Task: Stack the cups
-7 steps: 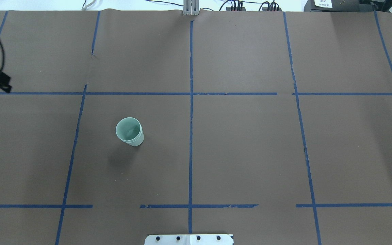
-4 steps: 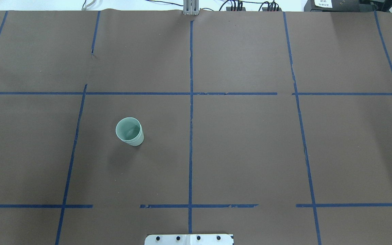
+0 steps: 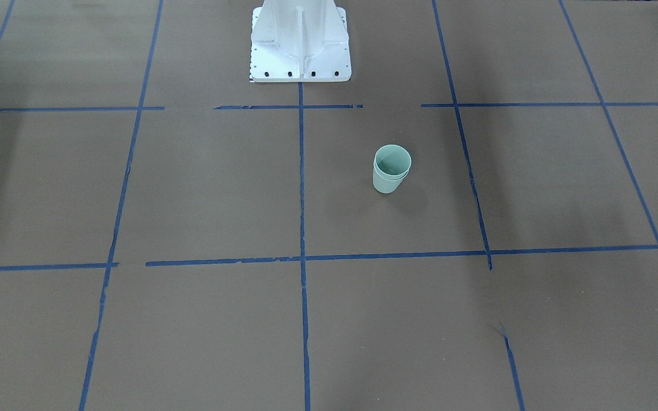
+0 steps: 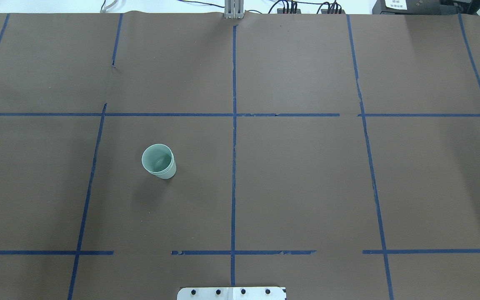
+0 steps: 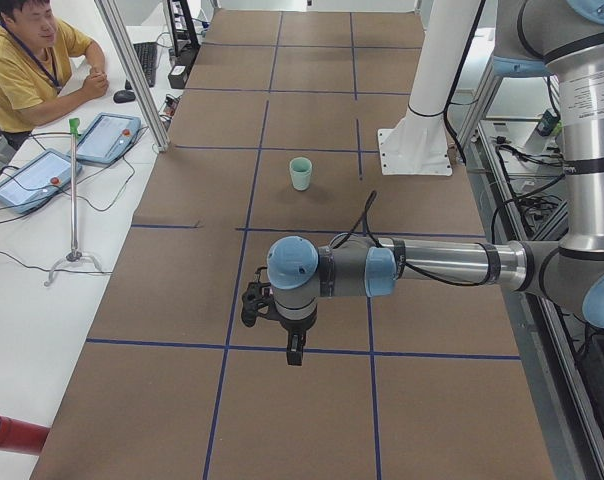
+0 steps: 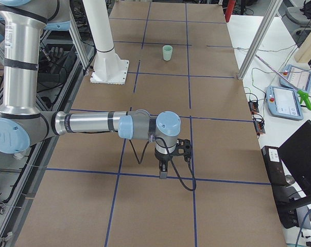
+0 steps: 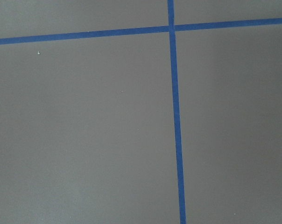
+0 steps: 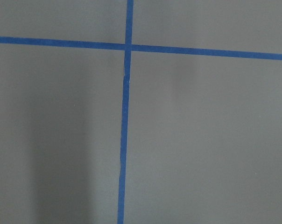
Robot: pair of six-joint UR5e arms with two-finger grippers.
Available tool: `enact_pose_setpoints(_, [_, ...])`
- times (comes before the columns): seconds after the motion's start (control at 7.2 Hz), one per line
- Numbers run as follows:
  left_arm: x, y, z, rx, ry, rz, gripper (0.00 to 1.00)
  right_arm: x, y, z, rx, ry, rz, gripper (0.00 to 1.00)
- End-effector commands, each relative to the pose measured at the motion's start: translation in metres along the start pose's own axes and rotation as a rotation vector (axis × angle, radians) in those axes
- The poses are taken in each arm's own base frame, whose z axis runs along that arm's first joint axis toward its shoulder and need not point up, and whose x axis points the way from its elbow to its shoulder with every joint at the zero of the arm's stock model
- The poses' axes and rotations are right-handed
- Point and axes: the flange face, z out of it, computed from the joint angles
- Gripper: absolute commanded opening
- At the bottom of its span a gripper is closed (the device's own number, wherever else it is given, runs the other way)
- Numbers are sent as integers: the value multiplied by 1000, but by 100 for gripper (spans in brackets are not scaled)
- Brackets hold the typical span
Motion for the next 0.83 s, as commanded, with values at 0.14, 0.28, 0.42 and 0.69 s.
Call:
enact_pose_setpoints(0.14, [1,-5,-2,6,-3,13,100,0,1,1,-1,0,1,100])
enact_pose_setpoints(0.28, [5,-6,-7,15,-5,21,100,0,0,0,1,0,1,100])
enact_pose_setpoints(0.42, [4,-7,-5,12,-1,19,100,0,0,0,1,0,1,100])
enact_pose_setpoints(0.69, [4,-7,-5,13,-1,21,100,1,1,0,0,0,2,100])
